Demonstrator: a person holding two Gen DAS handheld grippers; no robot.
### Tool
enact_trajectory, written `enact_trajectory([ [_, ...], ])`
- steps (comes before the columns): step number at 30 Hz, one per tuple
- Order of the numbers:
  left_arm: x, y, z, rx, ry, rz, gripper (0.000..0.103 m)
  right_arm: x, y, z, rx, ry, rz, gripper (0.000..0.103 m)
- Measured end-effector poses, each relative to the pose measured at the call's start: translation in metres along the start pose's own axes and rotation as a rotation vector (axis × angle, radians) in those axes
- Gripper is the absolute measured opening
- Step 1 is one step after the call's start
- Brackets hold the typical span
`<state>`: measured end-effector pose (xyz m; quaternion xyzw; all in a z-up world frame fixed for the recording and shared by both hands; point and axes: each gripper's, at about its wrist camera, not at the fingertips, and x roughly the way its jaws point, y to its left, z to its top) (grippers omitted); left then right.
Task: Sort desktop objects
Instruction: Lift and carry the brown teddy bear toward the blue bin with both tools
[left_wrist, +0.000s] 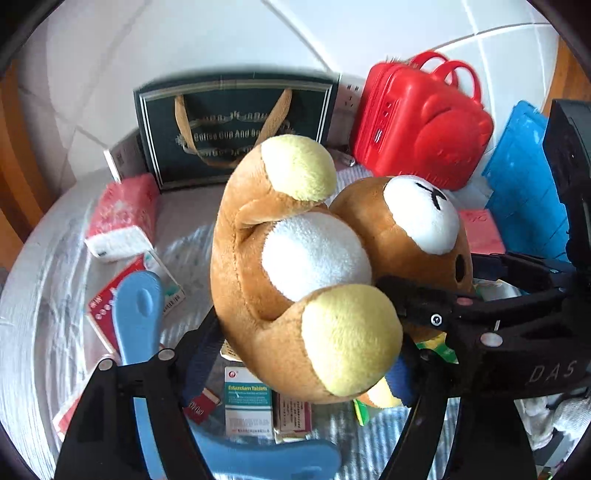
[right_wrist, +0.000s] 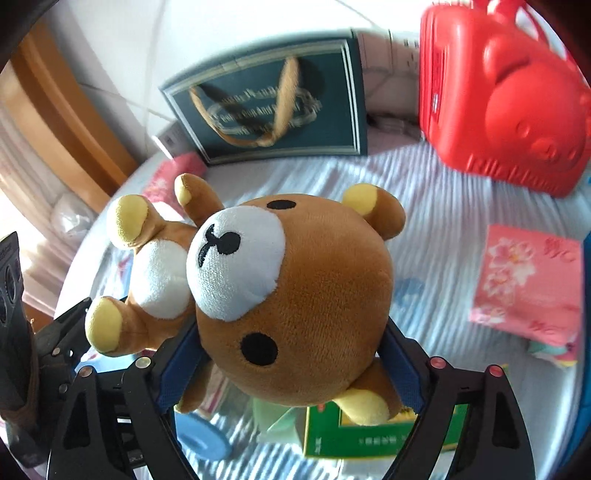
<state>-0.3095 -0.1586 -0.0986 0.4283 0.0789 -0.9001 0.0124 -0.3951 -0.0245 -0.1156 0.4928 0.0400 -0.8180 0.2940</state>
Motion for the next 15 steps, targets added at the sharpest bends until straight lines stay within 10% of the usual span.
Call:
enact_trajectory([
  [15,-0.183,-0.091,-0.011,0.121,-0.259,-0.067,0.076,-0.203,0.017,-0.057,-0.025,-0.276,-0.034,0.089],
])
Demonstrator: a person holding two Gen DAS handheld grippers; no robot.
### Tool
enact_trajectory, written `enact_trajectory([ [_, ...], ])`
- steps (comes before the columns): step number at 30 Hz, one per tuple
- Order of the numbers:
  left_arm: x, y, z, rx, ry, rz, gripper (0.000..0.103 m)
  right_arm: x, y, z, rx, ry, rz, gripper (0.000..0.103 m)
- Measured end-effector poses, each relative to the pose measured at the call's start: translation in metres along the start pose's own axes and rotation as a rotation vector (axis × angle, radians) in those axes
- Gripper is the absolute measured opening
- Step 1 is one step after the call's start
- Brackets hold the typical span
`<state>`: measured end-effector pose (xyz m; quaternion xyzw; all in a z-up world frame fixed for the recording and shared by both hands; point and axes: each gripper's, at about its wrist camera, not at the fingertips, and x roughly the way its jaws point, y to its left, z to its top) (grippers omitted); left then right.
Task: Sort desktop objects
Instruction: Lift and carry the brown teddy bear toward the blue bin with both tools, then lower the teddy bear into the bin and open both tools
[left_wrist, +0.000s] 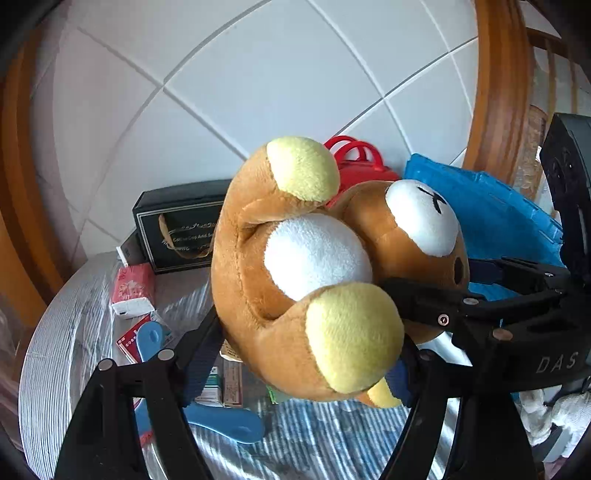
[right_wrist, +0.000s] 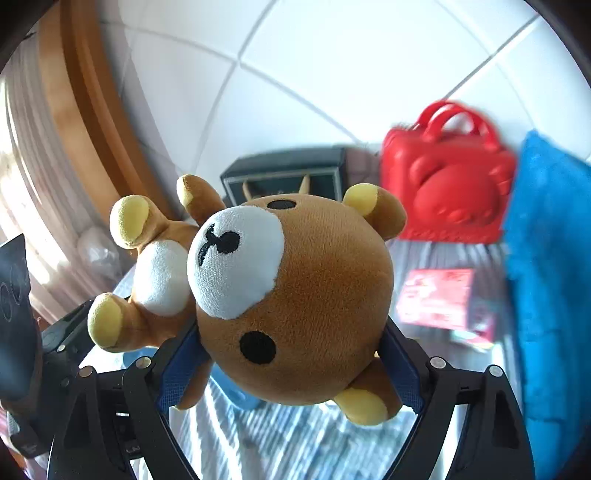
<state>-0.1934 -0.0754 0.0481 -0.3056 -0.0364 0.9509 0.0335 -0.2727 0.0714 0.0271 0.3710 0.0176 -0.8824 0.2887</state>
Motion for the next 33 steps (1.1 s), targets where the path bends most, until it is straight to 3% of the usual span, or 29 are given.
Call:
enact_trajectory([
  [8,-0.046,-0.088,0.014,0.096,-0.078,-0.088,0.076,-0.105,-0.034,-0.021,0.045,-0.123,-0.088,0.089],
  [17,-0.067,-0.229,0.048,0.216,-0.157,-0.227,0.076,-0.223,-0.119,-0.039,0.125,-0.268,-0.218,0.090],
  [25,-0.041,-0.367,0.075,0.292,-0.114,-0.352,0.076,-0.285,-0.217,-0.050,0.222,-0.319,-0.355,0.090],
  [33,-0.001,-0.480,0.081,0.415,-0.032,-0.347,0.077,-0.322,-0.313,-0.077,0.335,-0.323,-0.388,0.090],
])
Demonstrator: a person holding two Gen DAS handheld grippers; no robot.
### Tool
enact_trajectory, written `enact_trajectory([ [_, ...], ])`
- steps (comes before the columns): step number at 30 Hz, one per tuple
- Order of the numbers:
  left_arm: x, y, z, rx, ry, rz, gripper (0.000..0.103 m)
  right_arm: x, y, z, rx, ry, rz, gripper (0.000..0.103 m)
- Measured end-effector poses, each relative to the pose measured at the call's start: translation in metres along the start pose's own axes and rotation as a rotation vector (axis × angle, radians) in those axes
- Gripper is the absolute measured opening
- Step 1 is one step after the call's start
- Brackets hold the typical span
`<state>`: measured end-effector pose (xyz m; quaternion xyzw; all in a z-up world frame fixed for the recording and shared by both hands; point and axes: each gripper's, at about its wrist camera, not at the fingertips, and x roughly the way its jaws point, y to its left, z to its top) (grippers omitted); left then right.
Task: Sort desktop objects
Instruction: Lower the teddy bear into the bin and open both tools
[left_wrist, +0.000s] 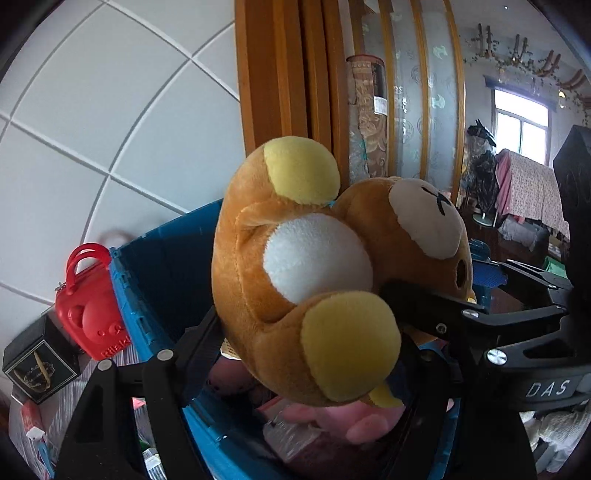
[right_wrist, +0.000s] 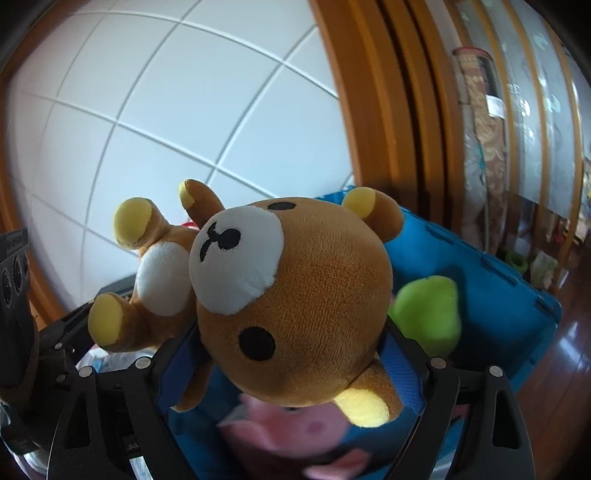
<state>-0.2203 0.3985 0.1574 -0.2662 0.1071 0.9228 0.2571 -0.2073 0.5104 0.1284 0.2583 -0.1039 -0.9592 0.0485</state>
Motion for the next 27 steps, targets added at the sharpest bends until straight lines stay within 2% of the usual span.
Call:
enact_trajectory([
  [6,0.036,-0.023,0.010,0.052,0.097,0.030,0.079,0.011,-0.049,0.001,0.063,0.035,0.014,0.090],
  [11,0.045,-0.030,0.009,0.070,0.158,0.082,0.079,0.024,-0.064,-0.003,0.098,0.076,0.060,0.093],
  [14,0.046,-0.031,0.009,0.062,0.158,0.123,0.079,0.027,-0.062,-0.003,0.092,0.078,0.062,0.094],
  [27,0.029,-0.003,0.002,0.005,0.129,0.138,0.079,0.022,-0.041,0.003,0.025,0.034,0.042,0.098],
])
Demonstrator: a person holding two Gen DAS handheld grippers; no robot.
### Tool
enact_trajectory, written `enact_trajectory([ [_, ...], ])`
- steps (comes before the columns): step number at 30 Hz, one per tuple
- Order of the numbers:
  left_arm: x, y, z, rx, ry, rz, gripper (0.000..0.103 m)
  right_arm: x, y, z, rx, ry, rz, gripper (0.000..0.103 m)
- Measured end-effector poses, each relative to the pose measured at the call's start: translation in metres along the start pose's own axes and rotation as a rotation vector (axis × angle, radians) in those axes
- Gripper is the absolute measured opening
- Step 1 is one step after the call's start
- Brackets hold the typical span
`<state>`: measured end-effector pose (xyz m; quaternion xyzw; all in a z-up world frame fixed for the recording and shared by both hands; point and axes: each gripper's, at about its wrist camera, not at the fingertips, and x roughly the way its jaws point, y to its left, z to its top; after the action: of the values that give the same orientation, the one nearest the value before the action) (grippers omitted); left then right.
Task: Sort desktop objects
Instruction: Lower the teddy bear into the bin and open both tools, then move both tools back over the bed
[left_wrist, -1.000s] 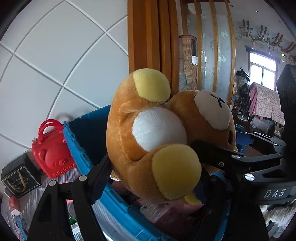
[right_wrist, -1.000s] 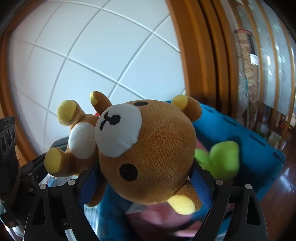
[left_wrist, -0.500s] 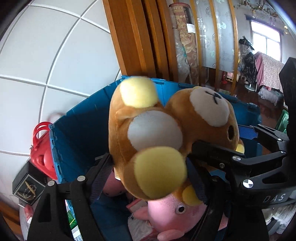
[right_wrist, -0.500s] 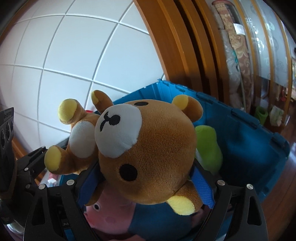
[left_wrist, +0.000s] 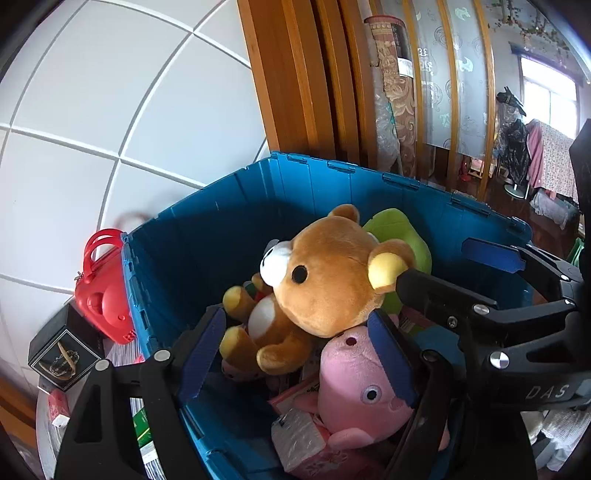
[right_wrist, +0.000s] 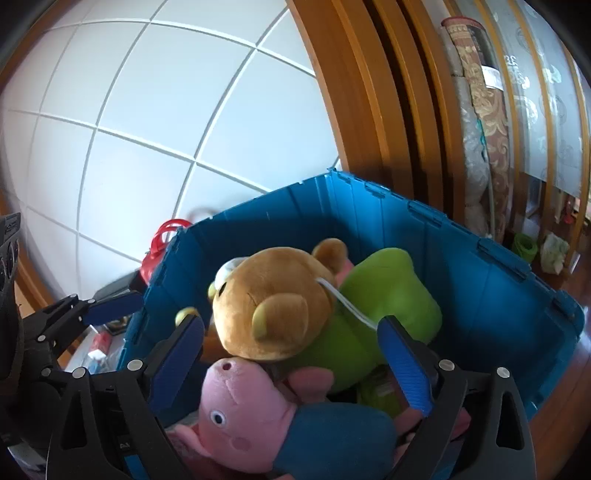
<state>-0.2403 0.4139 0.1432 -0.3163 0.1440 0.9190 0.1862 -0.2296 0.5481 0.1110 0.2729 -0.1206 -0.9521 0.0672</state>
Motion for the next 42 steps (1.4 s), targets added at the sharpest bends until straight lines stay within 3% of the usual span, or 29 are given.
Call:
enact_trajectory([
  [8,-0.023,0.020,-0.016,-0.019,-0.055,0.053,0.079,-0.014,0.017,0.002,-0.019,-0.034,-0.013,0.100],
  [15,-0.062,0.061,-0.041,-0.101,-0.127,0.104,0.079,-0.039,0.058,0.003,-0.082,-0.105,-0.075,0.103],
  [31,-0.150,0.198,-0.139,-0.261,-0.235,0.239,0.084,-0.049,0.219,-0.033,-0.253,-0.124,-0.063,0.103],
  [37,-0.161,0.257,-0.189,-0.333,-0.220,0.318,0.084,-0.034,0.279,-0.053,-0.311,-0.098,-0.014,0.103],
  [42,-0.153,0.313,-0.240,-0.436,-0.143,0.379,0.084,-0.008,0.312,-0.072,-0.336,-0.037,0.030,0.103],
])
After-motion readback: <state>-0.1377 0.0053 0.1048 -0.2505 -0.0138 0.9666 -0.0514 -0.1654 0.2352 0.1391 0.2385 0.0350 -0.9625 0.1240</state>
